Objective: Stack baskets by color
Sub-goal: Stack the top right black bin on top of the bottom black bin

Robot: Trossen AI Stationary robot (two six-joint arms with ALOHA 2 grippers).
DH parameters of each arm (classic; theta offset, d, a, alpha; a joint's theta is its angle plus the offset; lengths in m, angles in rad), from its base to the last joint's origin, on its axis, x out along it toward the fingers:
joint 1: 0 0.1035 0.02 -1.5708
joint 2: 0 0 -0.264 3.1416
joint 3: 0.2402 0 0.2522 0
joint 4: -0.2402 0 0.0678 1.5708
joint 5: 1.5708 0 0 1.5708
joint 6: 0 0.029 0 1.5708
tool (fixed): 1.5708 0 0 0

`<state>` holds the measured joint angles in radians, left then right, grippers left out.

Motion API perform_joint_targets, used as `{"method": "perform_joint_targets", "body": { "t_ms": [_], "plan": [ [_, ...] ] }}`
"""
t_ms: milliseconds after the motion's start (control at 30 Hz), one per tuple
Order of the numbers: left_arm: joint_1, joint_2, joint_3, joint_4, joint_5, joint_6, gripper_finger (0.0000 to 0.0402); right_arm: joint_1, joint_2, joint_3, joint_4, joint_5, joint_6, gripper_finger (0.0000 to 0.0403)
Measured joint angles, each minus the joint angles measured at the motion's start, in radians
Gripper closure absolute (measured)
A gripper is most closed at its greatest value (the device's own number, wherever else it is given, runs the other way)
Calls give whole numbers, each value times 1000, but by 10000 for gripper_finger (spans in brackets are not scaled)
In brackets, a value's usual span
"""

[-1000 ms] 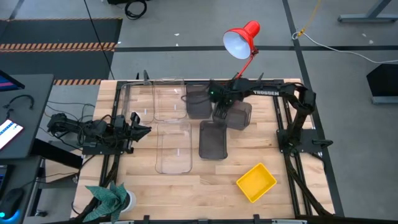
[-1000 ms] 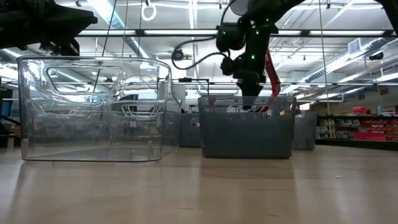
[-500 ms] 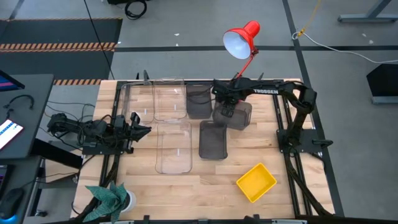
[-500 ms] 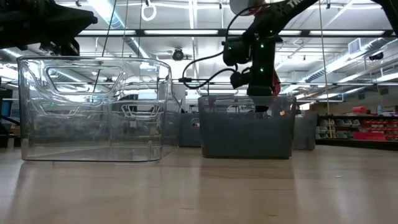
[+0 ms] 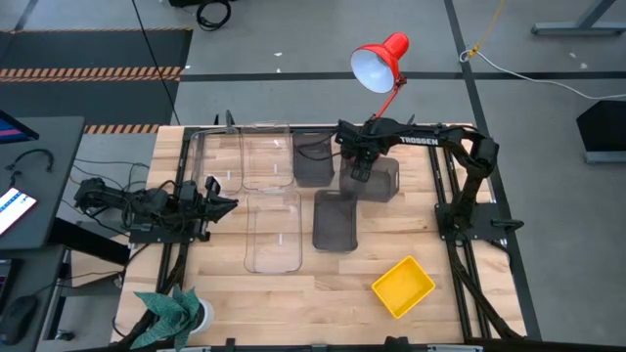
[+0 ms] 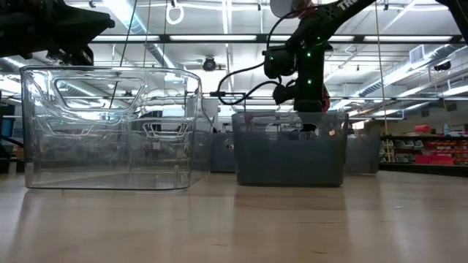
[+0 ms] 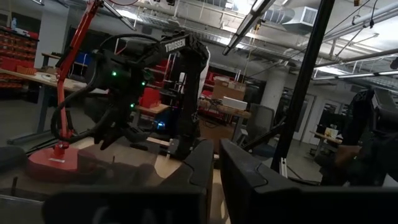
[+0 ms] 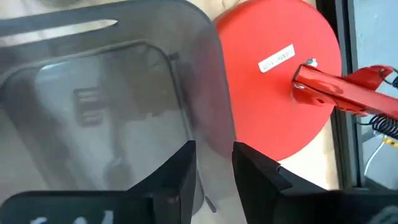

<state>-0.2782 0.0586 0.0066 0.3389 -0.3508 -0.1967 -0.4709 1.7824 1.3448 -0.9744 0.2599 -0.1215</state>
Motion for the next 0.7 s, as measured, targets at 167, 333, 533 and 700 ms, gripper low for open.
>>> {"method": "perform_joint_targets", "body": {
  "t_ms": [167,333,533,700],
  "plan": [
    [0,0,0,0,0,0,372,-1,0,42,-26,4,-55,292],
    [0,0,0,0,0,0,376,2,0,39,-1,-14,-164,290],
    [0,0,0,0,0,0,367,-40,0,-15,63,-52,-237,286],
    [0,0,0,0,0,0,367,-64,0,-37,66,-55,-232,287]
  ]
}}
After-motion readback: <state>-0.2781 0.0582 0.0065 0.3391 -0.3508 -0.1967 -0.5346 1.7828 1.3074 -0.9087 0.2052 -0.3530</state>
